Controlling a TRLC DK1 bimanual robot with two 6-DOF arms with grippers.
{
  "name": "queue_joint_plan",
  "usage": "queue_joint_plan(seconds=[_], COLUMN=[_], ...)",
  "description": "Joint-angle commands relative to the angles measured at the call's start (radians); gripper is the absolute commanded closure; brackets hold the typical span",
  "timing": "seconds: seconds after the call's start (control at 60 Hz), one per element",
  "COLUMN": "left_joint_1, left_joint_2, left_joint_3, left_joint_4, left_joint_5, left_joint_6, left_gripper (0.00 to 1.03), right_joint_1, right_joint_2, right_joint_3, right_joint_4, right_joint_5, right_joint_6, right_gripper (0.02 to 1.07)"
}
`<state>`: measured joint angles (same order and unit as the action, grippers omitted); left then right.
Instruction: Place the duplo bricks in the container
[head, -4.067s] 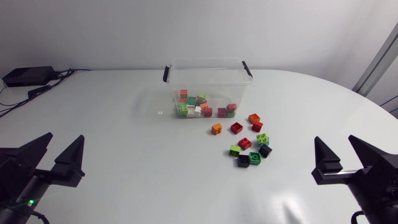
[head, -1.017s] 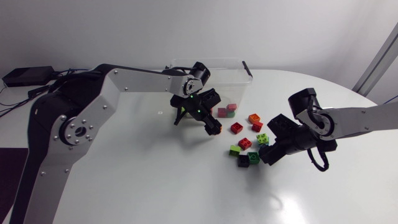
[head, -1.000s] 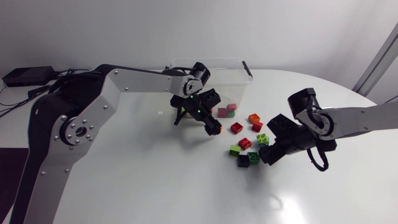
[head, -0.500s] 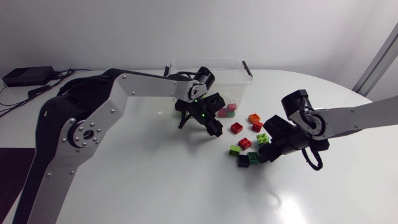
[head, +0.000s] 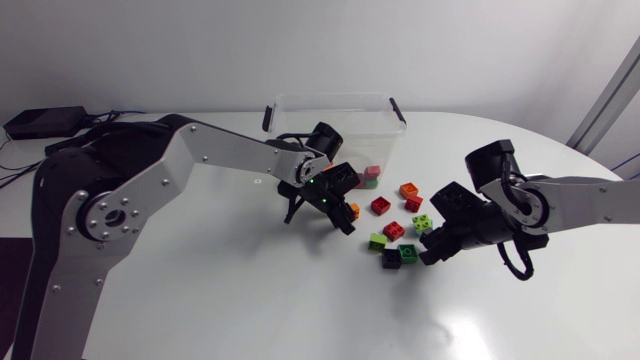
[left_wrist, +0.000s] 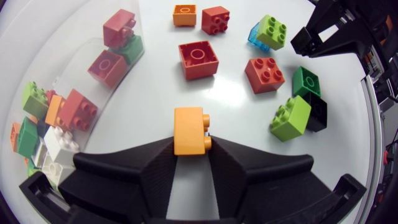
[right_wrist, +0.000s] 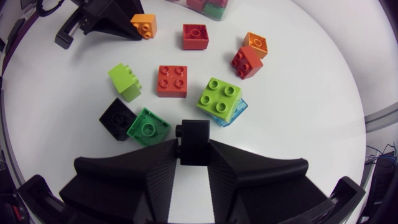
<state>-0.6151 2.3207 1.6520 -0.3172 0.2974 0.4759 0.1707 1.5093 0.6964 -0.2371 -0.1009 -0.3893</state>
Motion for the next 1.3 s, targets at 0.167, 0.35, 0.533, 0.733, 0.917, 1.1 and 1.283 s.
queue_joint_plan(seconds=[0.167, 0.35, 0.533, 0.733, 0.917, 1.1, 1.283], left_joint_1=[-0.012, 0.005, 0.028, 0.061, 0.103, 0.144, 0.190], left_joint_2=[-0.084, -0.271, -0.506, -0.613, -0.583, -0.501, -0.411], left_joint_3=[-0.123, -0.225, -0.308, -0.270, -0.172, -0.089, 0.022], left_joint_4=[0.023, 0.023, 0.044, 0.113, 0.125, 0.147, 0.150], left_joint_5=[-0.009, -0.006, -0.001, -0.001, -0.001, -0.001, 0.003], left_joint_6=[0.004, -0.008, -0.033, -0.095, -0.135, -0.164, -0.184], left_gripper=[0.74, 0.74, 0.74, 0.74, 0.73, 0.73, 0.73], right_joint_1=[0.018, 0.050, 0.081, 0.113, 0.139, 0.167, 0.204], right_joint_2=[-0.133, -0.276, -0.333, -0.324, -0.233, -0.089, 0.066], right_joint_3=[-0.048, 0.017, 0.109, 0.193, 0.322, 0.465, 0.611], right_joint_4=[-0.051, -0.156, -0.177, -0.107, -0.048, 0.007, 0.050], right_joint_5=[0.013, 0.012, 0.007, -0.003, -0.011, -0.008, 0.026], right_joint_6=[0.027, 0.064, 0.106, 0.158, 0.198, 0.219, 0.227], right_gripper=[0.88, 0.88, 0.88, 0.88, 0.88, 0.88, 0.88])
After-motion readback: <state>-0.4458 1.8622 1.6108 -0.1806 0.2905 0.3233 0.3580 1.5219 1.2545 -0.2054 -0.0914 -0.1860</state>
